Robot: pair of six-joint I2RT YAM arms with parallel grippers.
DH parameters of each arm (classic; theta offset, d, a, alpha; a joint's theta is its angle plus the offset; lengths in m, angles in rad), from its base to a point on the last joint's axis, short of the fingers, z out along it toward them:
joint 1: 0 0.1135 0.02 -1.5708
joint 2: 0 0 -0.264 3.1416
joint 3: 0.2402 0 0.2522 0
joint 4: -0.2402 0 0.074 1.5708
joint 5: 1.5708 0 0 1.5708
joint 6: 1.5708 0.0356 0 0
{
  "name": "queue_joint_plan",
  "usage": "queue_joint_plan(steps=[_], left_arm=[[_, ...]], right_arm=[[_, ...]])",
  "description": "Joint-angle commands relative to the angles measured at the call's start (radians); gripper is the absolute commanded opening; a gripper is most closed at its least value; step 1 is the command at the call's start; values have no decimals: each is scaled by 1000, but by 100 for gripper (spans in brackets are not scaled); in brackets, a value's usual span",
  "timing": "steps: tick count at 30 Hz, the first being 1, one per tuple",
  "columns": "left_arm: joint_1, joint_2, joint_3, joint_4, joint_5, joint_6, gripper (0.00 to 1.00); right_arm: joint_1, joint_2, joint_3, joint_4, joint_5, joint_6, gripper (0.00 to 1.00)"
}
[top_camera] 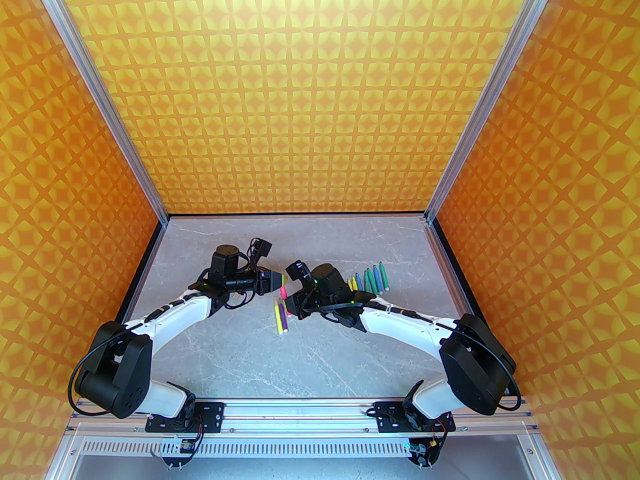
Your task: Open the pen caps
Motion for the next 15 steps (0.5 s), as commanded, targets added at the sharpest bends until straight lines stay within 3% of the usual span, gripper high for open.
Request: queue_joint_plan(steps=[1,5,15], left_arm=[[-6,-30,24,-7,12,-12,15],[-6,-45,19,14,19,-37,9],[-6,-86,-3,1,35,-36,4]], right_arm=[[2,-22,-17,29,1,-4,22],[2,-11,-27,59,-9,2,33],[2,28,10,95,-15,-4,34]])
